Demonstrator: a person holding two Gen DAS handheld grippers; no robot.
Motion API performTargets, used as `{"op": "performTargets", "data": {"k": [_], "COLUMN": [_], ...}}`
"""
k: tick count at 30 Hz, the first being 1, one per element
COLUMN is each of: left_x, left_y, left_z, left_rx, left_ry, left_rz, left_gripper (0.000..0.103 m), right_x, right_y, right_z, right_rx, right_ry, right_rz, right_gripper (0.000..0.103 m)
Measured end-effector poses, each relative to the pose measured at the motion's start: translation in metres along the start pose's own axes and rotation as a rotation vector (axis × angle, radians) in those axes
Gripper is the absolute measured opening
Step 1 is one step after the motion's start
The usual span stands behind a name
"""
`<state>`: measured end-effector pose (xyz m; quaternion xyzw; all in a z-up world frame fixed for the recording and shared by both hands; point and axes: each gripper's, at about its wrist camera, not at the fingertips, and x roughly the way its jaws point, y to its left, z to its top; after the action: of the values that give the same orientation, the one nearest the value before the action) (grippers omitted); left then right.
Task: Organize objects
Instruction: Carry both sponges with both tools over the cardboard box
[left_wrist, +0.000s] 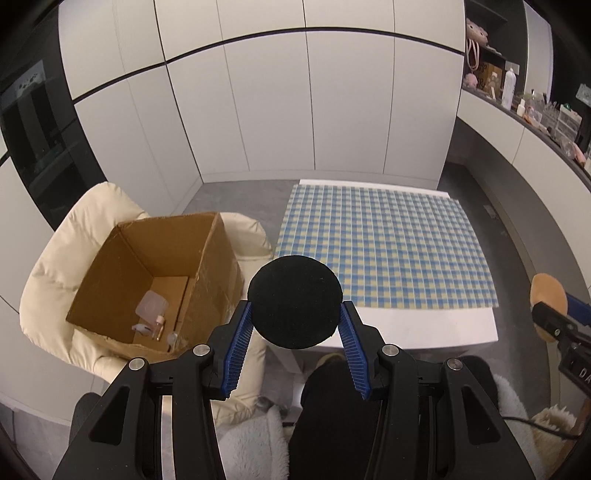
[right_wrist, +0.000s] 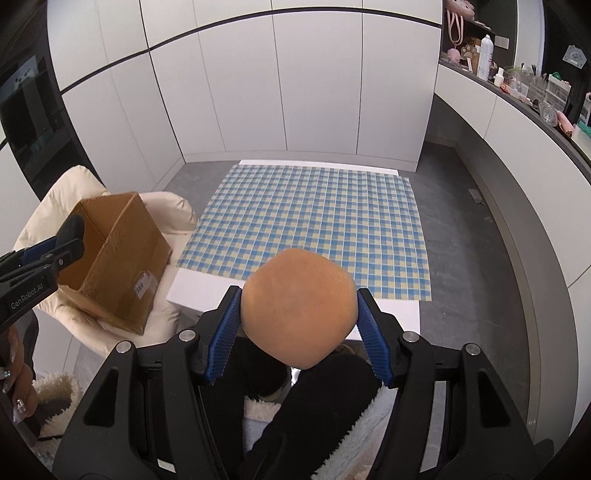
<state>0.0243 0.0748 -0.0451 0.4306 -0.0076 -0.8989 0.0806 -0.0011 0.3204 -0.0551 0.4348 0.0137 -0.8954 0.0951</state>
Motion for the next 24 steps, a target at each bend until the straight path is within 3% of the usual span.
{"op": "performTargets", "data": {"k": [12, 24], "left_x": [-0.001, 0.003], "left_y": [0.017, 0.041], "left_z": [-0.003, -0.011], "left_rx": [-0.053, -0.107], "left_ry": [-0.003, 0.020], "left_rz": [0.014, 0.051], "left_gripper": [0.048, 0.048], "right_x": [0.001, 0.015], "right_y": [0.010, 0.026], "right_z": [-0.001, 0.004], "right_rx": [-0.026, -0.056], "right_ry": [0.001, 0.024], "right_rz": [-0.018, 0.019], "right_gripper": [0.064, 0.064]}}
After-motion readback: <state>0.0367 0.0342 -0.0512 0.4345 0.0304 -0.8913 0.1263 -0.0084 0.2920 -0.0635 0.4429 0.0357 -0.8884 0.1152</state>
